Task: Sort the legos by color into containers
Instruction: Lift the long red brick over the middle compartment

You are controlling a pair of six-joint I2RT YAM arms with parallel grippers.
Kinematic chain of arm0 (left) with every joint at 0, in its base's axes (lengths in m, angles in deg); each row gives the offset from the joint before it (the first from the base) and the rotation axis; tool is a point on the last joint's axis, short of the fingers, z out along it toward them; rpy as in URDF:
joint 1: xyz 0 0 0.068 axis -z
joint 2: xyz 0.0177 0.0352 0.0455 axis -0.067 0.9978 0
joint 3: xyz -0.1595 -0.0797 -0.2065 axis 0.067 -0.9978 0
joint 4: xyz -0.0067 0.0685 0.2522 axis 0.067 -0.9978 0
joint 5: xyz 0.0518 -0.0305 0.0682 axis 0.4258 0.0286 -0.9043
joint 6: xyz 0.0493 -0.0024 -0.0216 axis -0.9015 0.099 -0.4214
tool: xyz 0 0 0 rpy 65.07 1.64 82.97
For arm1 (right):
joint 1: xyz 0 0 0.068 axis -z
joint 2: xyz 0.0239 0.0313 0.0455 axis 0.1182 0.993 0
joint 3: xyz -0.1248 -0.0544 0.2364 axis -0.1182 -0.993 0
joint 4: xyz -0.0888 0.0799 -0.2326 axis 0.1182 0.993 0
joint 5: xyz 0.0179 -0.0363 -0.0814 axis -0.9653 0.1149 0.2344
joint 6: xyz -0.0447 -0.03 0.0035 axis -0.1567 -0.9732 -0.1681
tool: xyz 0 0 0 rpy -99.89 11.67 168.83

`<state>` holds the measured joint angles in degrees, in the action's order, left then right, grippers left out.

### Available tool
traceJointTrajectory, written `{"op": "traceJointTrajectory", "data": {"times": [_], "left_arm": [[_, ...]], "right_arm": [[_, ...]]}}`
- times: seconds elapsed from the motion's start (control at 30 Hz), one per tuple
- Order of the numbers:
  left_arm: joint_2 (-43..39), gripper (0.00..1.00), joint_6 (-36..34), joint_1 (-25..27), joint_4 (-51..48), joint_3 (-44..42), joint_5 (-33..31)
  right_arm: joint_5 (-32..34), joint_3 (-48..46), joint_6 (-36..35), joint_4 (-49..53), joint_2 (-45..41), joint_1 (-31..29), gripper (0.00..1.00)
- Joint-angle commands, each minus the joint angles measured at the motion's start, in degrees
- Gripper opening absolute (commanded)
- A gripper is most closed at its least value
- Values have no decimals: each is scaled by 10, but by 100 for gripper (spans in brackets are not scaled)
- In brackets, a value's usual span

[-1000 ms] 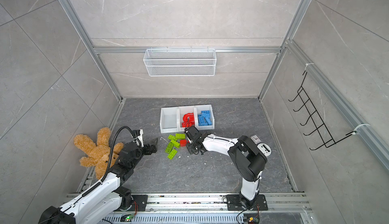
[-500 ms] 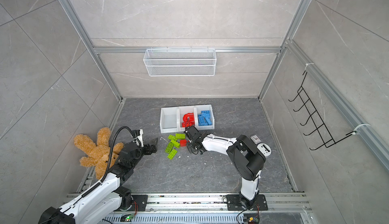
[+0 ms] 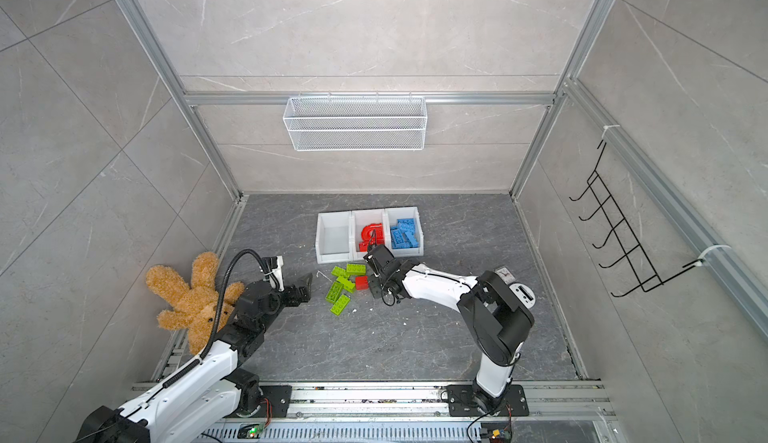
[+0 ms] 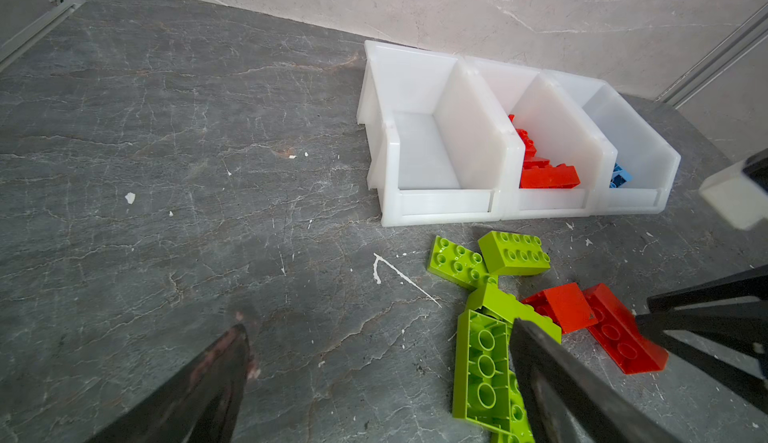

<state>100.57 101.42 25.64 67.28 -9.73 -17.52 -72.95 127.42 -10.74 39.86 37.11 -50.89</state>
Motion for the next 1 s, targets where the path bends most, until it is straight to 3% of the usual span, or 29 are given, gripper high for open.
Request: {"op": "traceJointTrajectory", "data": {"times": [0.0,0.13,0.23,0.53,0.8,0.97], "left_arm": [[2,100,-7,-3,24,21,10],[6,99,-7,-3,25,21,13],[8,100,-8,-3,23,23,9],[4,99,-6,-3,22,23,12],[3,99,-6,-2,21,22,8],[2,100,-7,-3,20,22,8]], "right_arm": [[6,58,-1,-3,-9,10,29],[-5,129,-13,18,32,20,26],[-6,165,-35,61,49,20,43],[5,111,-62,140,50,1,52],[37,102,-54,138,90,-7,55],[23,107,-54,130,118,-7,51]]}}
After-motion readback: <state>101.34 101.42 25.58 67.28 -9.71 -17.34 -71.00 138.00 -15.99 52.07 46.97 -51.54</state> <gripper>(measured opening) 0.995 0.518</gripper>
